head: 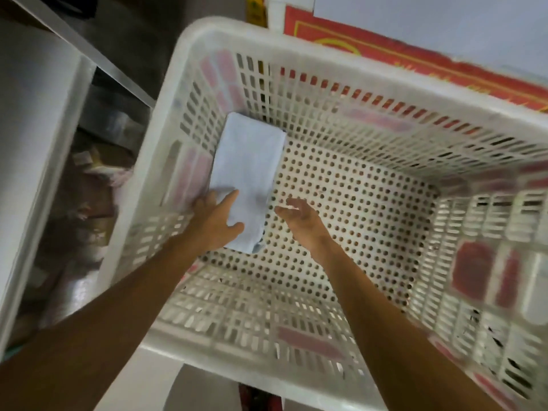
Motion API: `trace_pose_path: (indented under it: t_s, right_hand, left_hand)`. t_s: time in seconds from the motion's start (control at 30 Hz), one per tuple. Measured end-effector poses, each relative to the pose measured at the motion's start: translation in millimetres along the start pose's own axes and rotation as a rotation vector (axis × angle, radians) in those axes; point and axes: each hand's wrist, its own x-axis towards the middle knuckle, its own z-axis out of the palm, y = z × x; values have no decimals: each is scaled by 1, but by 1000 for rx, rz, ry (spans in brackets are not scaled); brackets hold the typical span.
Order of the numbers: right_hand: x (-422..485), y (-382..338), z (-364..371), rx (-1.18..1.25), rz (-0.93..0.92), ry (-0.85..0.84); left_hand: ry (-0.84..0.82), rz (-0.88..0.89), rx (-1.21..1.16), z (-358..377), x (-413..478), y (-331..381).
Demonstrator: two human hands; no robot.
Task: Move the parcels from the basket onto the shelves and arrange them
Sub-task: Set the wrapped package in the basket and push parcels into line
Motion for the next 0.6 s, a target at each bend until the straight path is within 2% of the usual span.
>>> trace_pose_path:
  t_s: [0.1, 0.23, 0.3, 0.37, 0.5, 0.6]
  right_hand:
    - [4, 8, 4, 51, 9, 2]
    - [14, 9, 12, 156, 22, 34]
    - [20, 7, 18, 187, 21, 46]
    - [25, 5, 24, 196, 16, 54]
    - [29, 4, 31, 198, 1, 60]
    - [28, 11, 32, 195, -26, 77]
  left_hand:
    - [61, 42, 59, 8, -4, 1]
    - [-19, 130, 82, 8, 3, 1]
    - [44, 123, 2, 8, 9, 0]
    - [153, 131, 40, 13, 15, 0]
    - [173, 164, 14, 30, 20, 1]
    - [254, 266, -77, 34, 19, 3]
